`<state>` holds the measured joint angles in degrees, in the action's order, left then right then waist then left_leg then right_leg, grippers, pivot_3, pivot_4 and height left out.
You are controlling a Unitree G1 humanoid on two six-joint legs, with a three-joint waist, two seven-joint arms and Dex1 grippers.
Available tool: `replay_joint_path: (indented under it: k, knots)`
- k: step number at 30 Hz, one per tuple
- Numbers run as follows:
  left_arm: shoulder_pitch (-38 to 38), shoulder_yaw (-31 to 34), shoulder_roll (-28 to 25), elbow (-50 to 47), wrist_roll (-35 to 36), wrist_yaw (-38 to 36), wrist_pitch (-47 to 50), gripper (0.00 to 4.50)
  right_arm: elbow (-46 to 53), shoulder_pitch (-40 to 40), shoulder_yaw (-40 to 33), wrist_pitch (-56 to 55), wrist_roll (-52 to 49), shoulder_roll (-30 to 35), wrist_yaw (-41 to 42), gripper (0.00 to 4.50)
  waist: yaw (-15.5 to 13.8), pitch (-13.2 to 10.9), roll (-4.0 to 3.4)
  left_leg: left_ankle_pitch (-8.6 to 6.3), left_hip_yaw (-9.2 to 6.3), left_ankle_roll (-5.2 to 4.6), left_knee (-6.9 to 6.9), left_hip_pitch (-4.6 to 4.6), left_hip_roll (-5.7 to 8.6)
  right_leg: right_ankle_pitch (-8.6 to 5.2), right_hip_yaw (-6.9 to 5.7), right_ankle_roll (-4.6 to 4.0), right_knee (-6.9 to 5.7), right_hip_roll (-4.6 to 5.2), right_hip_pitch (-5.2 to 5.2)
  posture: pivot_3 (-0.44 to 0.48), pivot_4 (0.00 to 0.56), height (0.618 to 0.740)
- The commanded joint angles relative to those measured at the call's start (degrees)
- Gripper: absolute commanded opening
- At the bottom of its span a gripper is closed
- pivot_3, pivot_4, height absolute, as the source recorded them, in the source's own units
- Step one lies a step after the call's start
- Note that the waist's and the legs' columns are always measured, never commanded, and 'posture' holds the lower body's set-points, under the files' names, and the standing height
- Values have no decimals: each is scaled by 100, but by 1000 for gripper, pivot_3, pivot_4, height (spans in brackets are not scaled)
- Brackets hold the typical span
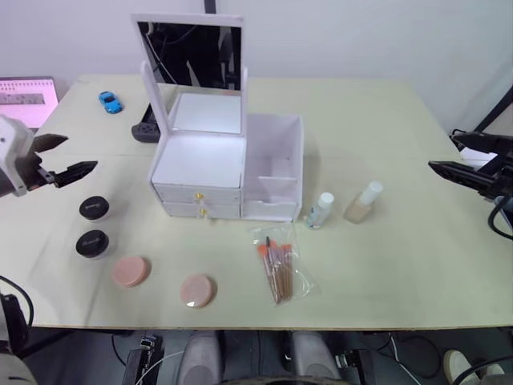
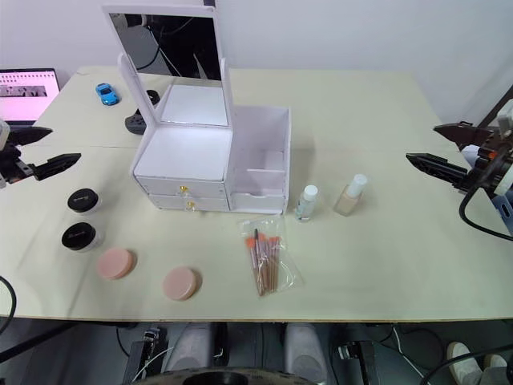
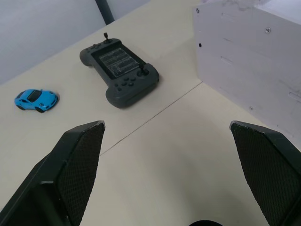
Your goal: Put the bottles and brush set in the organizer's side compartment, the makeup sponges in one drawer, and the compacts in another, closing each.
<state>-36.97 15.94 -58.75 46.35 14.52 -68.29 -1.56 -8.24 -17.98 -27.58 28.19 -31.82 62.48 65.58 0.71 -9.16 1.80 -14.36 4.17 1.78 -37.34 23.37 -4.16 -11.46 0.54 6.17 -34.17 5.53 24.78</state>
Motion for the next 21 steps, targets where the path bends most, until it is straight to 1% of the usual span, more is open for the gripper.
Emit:
replay_joint_path:
  k: [1,5,11,16,20,21]
  knots:
    - [-238,9,-124,111,-49,91,-60,4475,72,27,-295,-91,-60,41,-27,4500,1,0,0,0,0,0,0,0,0,0,0,0,0,0,0,0,150,723]
    - [-436,-65,-73,363,-88,37,-164,4475,114,85,-372,-98,-80,34,-49,4500,0,0,0,0,1,0,-1,0,0,0,1,0,-2,-1,0,0,150,723]
    - [-705,-85,-81,597,-84,-31,-79,4475,156,202,-459,-152,-58,21,-66,4500,7,0,0,0,1,0,-2,-1,0,0,2,0,-4,-1,0,0,150,723]
    - [-993,-106,-82,750,-76,-152,78,4475,229,317,-447,-238,55,-21,-281,4500,3,1,1,0,1,0,-3,-1,0,0,2,0,-5,-1,0,0,150,723]
    - [-1059,-135,-13,578,53,-666,148,4475,482,345,-553,180,-136,-3,-542,4500,3,0,0,1,2,0,-3,-1,0,0,3,1,-5,-1,0,0,150,723]
    - [-1128,-155,27,514,52,-706,158,4475,558,306,-678,429,-313,-4,-623,4500,3,0,-1,1,1,0,-3,-1,0,0,3,1,-5,-2,0,0,150,723]
